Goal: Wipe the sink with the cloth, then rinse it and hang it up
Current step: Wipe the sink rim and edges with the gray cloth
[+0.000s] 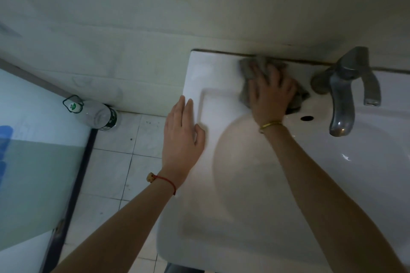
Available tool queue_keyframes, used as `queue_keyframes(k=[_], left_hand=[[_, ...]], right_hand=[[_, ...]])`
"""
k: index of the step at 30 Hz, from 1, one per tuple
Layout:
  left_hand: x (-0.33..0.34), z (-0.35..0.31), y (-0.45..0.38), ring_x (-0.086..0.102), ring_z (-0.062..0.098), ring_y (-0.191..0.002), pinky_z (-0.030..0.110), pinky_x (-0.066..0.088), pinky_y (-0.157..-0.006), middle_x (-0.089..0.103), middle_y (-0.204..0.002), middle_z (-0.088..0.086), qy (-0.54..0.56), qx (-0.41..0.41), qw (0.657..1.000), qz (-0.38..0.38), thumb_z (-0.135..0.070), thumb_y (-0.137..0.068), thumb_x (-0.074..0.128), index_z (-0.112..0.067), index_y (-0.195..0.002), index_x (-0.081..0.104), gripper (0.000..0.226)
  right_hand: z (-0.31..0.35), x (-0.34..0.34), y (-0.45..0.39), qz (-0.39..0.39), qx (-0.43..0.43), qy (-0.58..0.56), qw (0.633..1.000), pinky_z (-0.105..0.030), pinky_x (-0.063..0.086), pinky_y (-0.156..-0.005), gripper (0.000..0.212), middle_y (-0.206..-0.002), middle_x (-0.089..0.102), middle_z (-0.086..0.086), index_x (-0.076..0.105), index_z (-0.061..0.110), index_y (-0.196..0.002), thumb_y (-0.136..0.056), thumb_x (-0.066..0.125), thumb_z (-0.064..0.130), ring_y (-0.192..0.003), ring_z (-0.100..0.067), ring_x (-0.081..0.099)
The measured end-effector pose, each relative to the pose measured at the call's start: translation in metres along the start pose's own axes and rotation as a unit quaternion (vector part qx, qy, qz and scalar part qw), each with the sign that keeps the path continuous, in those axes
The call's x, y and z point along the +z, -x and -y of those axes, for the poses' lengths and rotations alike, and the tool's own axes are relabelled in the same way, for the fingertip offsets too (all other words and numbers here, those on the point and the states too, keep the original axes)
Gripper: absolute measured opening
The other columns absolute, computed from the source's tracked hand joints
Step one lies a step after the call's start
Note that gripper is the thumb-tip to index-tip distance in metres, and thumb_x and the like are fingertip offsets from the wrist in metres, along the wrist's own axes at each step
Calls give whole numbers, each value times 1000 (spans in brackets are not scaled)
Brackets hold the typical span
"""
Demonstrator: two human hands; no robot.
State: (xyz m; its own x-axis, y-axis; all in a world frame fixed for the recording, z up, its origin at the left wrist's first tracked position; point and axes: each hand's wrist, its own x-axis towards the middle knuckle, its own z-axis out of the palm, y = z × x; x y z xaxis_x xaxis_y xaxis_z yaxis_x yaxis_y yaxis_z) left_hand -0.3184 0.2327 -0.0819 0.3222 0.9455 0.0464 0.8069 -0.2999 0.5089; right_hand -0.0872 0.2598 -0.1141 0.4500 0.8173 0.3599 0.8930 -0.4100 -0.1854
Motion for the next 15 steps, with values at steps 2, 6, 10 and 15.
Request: queue_keyframes(k=[2, 6, 10, 15], left_hand=[[1, 1, -1, 27, 26, -146, 44, 28, -120, 30, -158, 13, -4, 4, 1000, -4, -15, -95, 49, -4, -149, 34, 57], [1, 3, 0, 26, 24, -147, 43, 26, -121, 29, -159, 11, -7, 1, 1000, 0, -19, -96, 49, -6, -149, 33, 58], [0, 3, 0, 25, 24, -147, 42, 25, -121, 27, -160, 10, 0, 3, 1000, 0, -18, -96, 49, -7, -150, 33, 58], [0, 0, 1, 25, 25, -147, 43, 27, -120, 28, -159, 12, 4, 0, 1000, 0, -15, -95, 48, -4, -149, 33, 57]], right_hand=[[37, 8, 3, 23, -118, -19, 993, -50, 34, -97, 43, -135, 55, -7, 56, 30, -131, -94, 42, 44, -117, -40, 50], [26, 6, -6, 88, -254, -10, 963, -44, 31, -98, 49, -148, 42, 0, 33, 39, -147, -99, 31, 51, -126, -32, 40], [-48, -5, -10, 52, -123, 2, 991, -48, 33, -100, 46, -143, 47, -10, 46, 29, -140, -100, 35, 49, -122, -41, 46], [37, 5, 1, 9, -37, -23, 999, -49, 38, -92, 40, -132, 57, -8, 57, 31, -130, -95, 42, 43, -112, -40, 52]])
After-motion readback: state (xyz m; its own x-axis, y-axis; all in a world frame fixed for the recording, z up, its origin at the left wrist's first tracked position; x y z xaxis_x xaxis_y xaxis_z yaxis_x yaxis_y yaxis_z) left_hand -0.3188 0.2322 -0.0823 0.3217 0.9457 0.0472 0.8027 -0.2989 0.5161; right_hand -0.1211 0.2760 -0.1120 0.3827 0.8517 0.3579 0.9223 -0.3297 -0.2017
